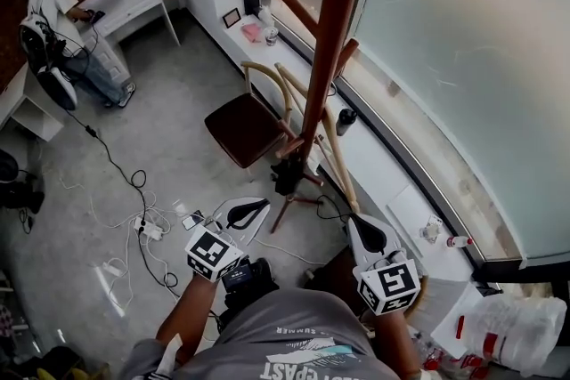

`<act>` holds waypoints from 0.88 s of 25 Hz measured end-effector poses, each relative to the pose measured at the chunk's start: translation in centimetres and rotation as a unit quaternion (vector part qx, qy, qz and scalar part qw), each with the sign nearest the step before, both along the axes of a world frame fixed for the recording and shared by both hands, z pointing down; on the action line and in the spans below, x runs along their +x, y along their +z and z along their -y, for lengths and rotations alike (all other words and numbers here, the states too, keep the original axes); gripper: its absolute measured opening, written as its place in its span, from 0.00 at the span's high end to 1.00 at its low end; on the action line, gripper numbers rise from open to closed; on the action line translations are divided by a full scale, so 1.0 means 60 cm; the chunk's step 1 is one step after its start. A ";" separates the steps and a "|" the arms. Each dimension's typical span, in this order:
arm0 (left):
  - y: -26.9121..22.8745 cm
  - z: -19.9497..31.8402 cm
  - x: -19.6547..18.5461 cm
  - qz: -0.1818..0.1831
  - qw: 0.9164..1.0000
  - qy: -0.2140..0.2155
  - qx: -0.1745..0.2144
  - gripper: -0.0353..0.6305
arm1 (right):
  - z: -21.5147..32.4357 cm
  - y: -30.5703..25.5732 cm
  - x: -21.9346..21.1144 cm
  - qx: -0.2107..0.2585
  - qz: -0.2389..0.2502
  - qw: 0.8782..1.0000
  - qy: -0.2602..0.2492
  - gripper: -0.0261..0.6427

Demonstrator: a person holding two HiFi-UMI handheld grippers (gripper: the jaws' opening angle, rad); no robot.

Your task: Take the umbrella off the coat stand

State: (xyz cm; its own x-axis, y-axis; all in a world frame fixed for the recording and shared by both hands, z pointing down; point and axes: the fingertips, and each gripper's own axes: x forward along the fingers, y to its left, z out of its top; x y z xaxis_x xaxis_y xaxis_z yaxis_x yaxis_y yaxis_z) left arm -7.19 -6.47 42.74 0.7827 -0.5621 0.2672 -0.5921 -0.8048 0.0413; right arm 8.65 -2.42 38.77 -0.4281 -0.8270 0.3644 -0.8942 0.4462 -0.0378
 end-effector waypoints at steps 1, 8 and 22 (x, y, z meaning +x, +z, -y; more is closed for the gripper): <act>0.005 0.003 0.002 0.001 1.000 -0.002 -0.003 0.94 | 0.000 0.003 0.004 -0.003 0.000 1.000 -0.001 0.96; 0.030 0.030 0.019 0.003 1.000 -0.007 -0.011 0.94 | 0.004 0.030 0.025 -0.023 -0.002 1.000 0.002 0.96; 0.082 0.072 0.010 0.014 0.999 -0.017 -0.032 0.94 | 0.020 0.066 0.010 -0.047 -0.002 0.999 -0.009 0.96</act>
